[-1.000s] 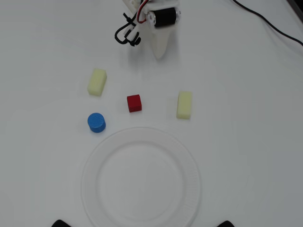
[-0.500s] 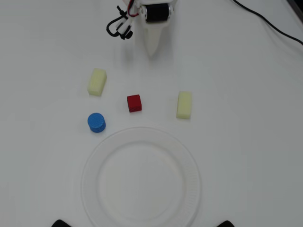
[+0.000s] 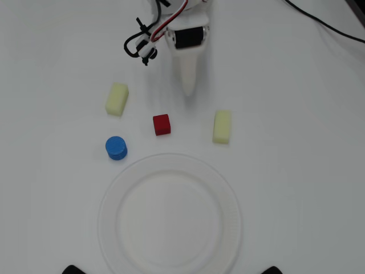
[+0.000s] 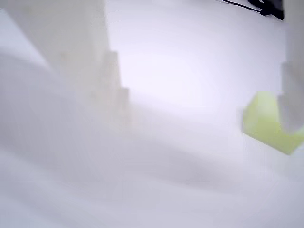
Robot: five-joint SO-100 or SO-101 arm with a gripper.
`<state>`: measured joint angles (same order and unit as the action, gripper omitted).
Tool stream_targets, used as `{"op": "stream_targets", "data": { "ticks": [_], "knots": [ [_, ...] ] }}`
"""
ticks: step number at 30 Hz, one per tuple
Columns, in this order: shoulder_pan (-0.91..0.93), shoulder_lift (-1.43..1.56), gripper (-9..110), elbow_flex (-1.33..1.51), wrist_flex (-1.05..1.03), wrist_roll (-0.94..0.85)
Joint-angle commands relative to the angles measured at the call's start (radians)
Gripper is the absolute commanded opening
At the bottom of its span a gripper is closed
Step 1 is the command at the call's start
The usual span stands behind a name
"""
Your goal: Grasp a red block and put it in the dish.
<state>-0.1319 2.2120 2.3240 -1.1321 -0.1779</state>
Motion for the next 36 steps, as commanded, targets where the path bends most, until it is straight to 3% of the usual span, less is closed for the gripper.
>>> {"op": "stream_targets", "data": {
  "ticks": [1, 13, 27, 36],
  "knots": [
    [0.034, -0.129, 34, -0.110, 0.080, -0.037],
    [0.166, -0.594, 34, -0.460, 0.114, -0.143],
    [0.169, -0.723, 28, -0.462, 0.190, -0.176],
    [0.155, -0.750, 5, -0.472, 0.221, -0.184]
  ]
}}
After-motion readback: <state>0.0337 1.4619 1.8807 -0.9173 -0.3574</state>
